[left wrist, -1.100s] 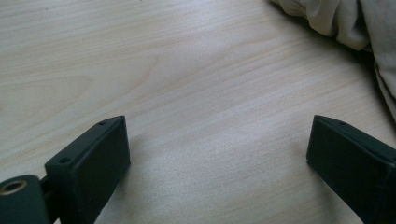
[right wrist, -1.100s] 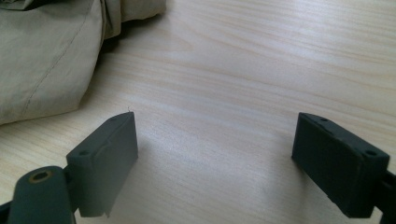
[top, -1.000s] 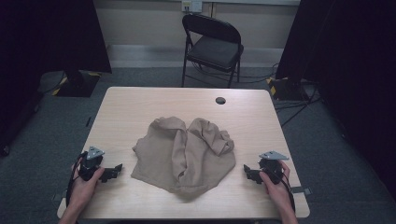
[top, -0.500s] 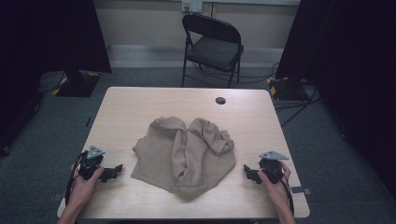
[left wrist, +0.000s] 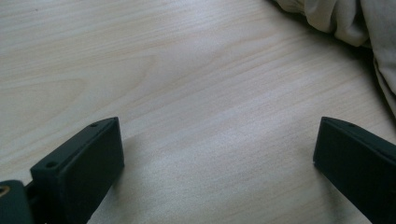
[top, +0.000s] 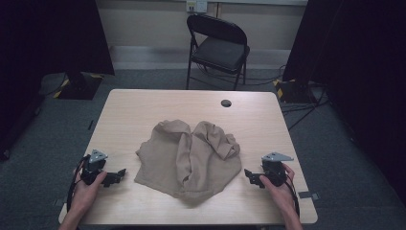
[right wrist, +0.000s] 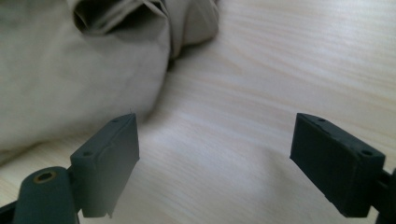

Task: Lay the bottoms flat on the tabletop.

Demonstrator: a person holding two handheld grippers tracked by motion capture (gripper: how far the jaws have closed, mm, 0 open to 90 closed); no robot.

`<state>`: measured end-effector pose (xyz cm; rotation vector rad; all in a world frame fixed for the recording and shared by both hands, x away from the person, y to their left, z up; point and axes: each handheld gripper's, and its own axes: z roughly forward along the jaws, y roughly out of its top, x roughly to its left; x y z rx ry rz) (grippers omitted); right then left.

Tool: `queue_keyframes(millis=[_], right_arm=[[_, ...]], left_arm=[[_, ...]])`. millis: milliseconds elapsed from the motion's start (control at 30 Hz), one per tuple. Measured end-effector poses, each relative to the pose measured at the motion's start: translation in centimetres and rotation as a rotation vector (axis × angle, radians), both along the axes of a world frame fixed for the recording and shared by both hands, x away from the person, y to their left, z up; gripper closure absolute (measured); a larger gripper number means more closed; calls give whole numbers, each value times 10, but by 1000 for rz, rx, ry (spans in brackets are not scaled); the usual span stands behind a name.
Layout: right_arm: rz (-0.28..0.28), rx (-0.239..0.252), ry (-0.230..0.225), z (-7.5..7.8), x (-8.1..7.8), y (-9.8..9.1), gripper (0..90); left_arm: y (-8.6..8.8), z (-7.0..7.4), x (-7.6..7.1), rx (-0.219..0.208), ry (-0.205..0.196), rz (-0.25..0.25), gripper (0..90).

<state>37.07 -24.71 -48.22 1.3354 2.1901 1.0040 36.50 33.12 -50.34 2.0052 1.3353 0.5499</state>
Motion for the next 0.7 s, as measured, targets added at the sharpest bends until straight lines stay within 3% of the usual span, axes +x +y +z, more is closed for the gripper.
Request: queue_keyframes(millis=[233, 467, 700], right_arm=[[58, 32, -33, 20, 8, 12, 149], [74, 59, -59, 33, 21, 22, 149], [138, 78, -70, 42, 29, 36, 150]], left_arm=[[0, 0, 1, 10, 0, -11, 0], [0, 0, 1, 10, 0, -11, 0], [0, 0, 1, 10, 1, -10, 0]])
